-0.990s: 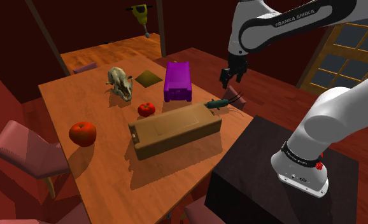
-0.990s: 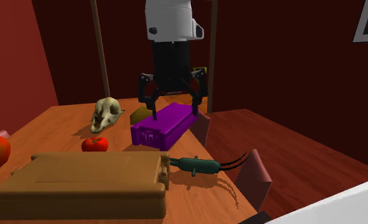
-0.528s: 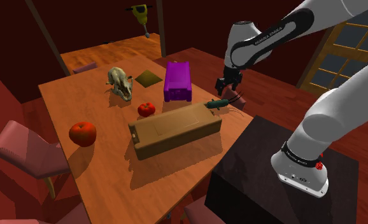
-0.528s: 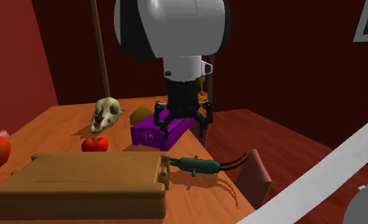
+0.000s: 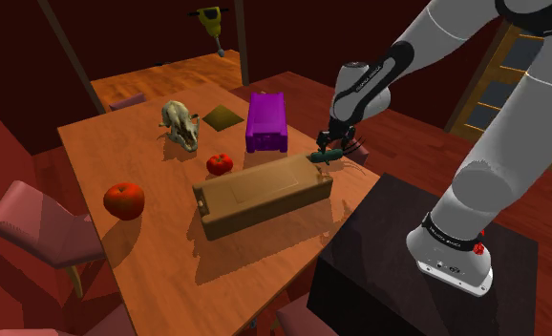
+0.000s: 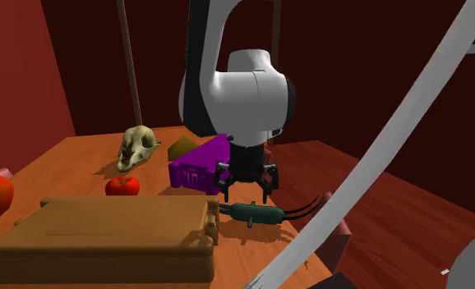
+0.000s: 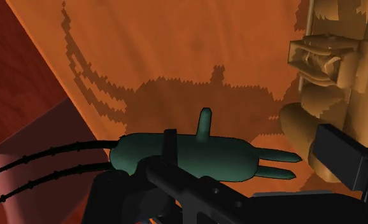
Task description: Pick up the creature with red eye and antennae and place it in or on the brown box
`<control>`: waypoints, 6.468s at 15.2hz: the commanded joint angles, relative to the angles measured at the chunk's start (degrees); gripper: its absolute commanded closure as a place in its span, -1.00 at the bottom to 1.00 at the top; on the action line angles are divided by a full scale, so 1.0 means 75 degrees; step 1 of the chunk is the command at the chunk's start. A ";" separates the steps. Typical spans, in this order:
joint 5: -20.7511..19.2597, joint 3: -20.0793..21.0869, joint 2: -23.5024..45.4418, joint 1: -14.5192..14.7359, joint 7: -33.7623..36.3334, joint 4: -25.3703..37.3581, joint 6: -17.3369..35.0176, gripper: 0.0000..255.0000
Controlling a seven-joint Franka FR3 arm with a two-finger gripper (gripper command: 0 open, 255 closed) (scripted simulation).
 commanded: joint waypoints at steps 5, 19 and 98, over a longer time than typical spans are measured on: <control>0.0750 0.0025 0.1796 -0.0313 -0.0288 0.0768 0.1173 -1.00; 0.0965 0.0232 0.2725 -0.0471 -0.0456 0.1018 0.1851 -1.00; -0.1419 0.2404 0.1964 0.2827 0.6938 0.3249 -0.1377 1.00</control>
